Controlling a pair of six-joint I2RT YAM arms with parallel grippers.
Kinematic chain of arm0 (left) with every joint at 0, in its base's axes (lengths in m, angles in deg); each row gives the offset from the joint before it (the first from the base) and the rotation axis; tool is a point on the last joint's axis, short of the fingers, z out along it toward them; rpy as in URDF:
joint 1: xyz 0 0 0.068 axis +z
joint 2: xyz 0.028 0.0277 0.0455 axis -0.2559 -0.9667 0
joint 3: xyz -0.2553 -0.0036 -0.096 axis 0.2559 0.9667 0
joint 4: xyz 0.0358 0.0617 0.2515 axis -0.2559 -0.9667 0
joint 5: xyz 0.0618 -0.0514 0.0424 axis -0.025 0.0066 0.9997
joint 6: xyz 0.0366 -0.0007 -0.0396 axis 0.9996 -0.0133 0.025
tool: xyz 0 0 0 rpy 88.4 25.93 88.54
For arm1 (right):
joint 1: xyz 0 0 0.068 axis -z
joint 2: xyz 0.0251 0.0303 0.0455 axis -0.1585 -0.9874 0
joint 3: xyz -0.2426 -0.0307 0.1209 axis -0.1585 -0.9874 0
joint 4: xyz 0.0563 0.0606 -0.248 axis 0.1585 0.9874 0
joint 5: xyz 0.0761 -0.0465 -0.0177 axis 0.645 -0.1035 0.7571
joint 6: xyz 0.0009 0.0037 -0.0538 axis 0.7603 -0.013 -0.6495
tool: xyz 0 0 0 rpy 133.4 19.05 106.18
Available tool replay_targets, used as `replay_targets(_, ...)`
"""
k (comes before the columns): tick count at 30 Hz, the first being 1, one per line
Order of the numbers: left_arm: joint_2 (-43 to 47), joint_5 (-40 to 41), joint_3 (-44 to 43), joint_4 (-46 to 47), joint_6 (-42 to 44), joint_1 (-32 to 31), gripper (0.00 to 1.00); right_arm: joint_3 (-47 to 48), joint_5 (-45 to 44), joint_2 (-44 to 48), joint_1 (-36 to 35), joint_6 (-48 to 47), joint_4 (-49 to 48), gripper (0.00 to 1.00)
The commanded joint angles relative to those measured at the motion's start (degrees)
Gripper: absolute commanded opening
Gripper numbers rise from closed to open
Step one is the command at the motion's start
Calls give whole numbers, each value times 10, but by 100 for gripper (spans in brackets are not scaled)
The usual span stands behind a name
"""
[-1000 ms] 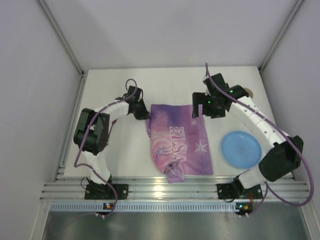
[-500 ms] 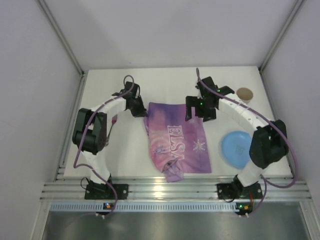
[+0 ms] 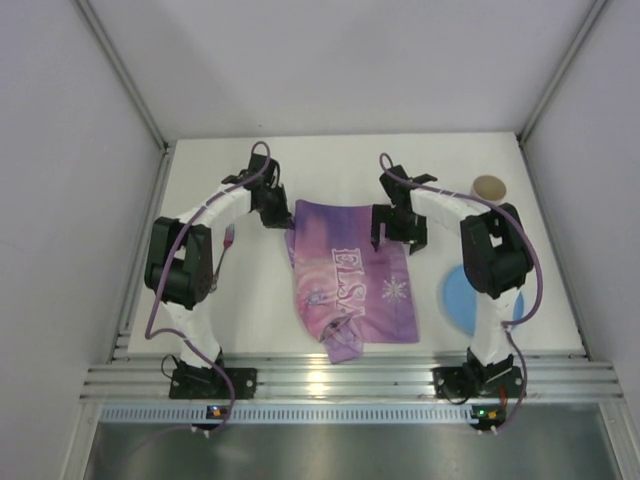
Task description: Set the dinner table for one person
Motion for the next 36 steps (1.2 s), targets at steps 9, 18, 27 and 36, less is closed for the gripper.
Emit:
replay_targets(9,17,-9,-40,-40,26,2,0,-101,24,25,-9,40,-73,77)
replay_targets(18,-13,7,-109,-85,55,5,0,-65,14,9,-19,44,-72,0)
replay_targets(27,-58,162,-192,-183,159,55,0,186,-136,-16,132,-19,126,0)
replay_targets(36,-110,195,-264,-192,187,91,1,164,-89,-36,200,-56,121,0)
